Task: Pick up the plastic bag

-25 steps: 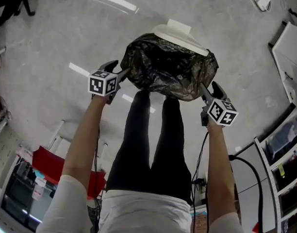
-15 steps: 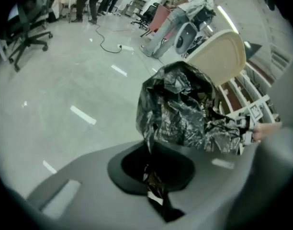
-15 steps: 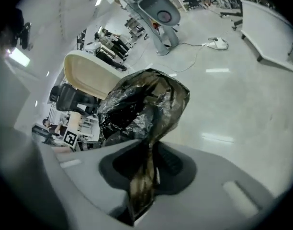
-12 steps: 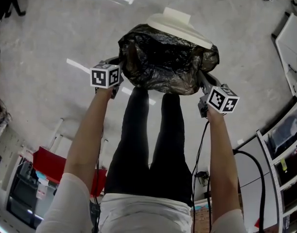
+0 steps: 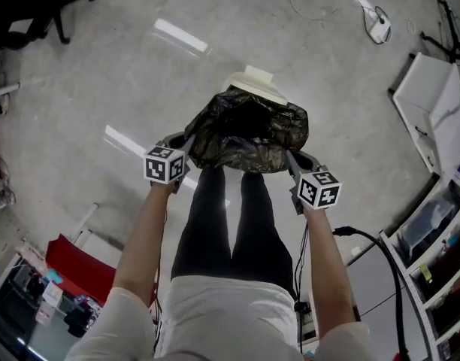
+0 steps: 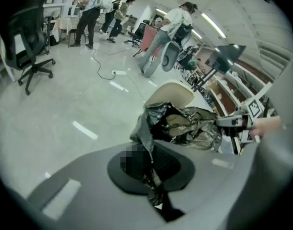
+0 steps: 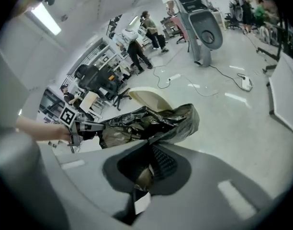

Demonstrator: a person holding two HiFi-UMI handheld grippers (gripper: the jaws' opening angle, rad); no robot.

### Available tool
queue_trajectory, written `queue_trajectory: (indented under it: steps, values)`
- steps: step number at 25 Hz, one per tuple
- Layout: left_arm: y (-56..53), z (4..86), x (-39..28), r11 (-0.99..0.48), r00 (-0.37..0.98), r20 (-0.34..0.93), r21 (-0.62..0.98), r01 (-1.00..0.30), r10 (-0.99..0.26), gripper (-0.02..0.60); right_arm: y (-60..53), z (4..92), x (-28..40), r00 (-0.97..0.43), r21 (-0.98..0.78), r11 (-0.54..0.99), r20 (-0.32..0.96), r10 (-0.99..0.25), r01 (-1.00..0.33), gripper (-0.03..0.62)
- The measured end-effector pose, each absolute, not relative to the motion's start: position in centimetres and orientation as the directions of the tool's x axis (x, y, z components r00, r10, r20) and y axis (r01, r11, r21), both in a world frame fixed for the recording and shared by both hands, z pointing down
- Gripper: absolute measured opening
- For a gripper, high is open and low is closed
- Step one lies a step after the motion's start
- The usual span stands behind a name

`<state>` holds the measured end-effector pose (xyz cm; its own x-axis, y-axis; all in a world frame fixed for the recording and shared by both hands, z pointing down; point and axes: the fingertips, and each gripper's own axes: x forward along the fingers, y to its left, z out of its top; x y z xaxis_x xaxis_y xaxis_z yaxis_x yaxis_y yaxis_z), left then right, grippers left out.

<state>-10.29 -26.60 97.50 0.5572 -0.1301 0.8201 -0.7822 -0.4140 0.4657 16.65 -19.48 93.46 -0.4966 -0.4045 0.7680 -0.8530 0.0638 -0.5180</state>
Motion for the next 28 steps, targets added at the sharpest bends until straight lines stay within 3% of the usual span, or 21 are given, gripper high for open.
queue_trajectory:
  steps: [14, 22, 28]
  values:
    - [-22.2, 75.0, -7.8, -0.387, 0.602, 0.738, 0.482, -0.786, -0.305, 0.005, -16.8, 75.2, 17.0, -0.583, -0.510, 0.282, 0.698, -0.417, -0.812, 0.003]
    - [-18.4, 67.0, -8.2, -0.347, 0.644, 0.653, 0.542, -0.765, -0.400, 0.005, -13.6, 68.2, 17.5, -0.612, -0.500, 0.353, 0.638, -0.467, -0.791, 0.003]
    - [-16.3, 62.7, -9.4, -0.406, 0.670, 0.611, 0.533, -0.742, -0.422, 0.005, -12.3, 63.5, 17.3, -0.574, -0.456, 0.352, 0.608, -0.548, -0.818, 0.003]
